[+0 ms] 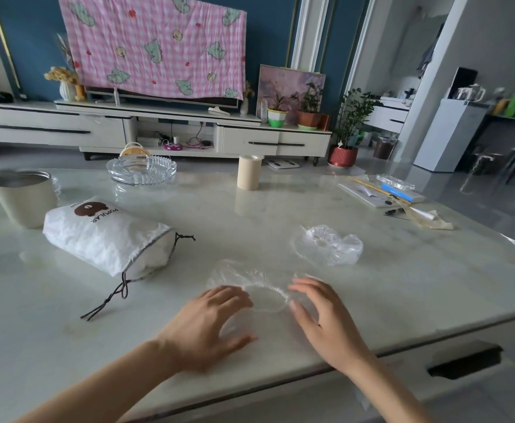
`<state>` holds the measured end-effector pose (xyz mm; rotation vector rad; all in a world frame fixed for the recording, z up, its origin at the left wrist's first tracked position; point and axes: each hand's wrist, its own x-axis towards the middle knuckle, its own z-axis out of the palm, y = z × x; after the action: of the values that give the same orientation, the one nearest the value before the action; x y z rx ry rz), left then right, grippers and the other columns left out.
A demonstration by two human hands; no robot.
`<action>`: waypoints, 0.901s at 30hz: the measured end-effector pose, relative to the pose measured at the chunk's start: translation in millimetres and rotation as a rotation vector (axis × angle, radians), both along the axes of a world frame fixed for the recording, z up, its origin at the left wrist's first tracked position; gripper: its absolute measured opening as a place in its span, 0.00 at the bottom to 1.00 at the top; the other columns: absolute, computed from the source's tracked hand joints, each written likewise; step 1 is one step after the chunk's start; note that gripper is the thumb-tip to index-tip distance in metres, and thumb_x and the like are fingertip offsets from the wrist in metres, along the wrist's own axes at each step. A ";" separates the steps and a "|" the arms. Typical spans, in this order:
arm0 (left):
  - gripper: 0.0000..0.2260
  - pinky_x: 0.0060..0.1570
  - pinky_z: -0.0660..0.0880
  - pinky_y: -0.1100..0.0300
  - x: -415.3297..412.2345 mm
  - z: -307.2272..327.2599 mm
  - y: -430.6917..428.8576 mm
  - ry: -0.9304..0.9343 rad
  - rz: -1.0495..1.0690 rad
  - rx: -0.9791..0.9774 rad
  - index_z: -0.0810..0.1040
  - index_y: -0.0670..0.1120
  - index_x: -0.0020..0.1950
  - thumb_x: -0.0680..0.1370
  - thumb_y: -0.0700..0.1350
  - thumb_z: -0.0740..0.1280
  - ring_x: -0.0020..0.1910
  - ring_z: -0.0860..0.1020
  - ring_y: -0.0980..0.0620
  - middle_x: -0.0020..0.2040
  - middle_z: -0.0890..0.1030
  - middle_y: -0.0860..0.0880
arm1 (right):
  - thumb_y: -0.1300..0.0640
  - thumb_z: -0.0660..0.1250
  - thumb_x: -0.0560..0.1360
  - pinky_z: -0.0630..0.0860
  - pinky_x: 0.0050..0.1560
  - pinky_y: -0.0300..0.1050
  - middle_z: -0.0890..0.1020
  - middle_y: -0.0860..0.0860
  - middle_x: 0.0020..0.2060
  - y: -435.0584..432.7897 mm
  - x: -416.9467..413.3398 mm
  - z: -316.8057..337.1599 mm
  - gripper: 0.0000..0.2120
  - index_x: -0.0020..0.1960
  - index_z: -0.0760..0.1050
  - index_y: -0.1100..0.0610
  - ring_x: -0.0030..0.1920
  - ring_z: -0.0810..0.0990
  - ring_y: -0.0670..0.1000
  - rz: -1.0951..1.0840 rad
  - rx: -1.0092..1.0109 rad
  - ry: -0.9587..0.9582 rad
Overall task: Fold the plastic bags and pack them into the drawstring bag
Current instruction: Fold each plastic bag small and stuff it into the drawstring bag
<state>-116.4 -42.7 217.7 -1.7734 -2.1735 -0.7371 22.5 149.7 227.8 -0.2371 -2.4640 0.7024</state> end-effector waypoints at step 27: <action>0.11 0.37 0.72 0.61 -16.3 22.0 8.6 -0.650 0.355 0.101 0.80 0.42 0.37 0.75 0.48 0.68 0.30 0.69 0.53 0.25 0.76 0.58 | 0.55 0.64 0.77 0.70 0.37 0.35 0.81 0.46 0.29 8.1 -17.5 10.0 0.13 0.35 0.78 0.57 0.32 0.78 0.42 -0.183 -0.355 -0.053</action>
<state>-132.7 -34.0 239.6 -1.1367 -2.6741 -1.4390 5.0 157.8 237.8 -0.6141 -2.3143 1.0597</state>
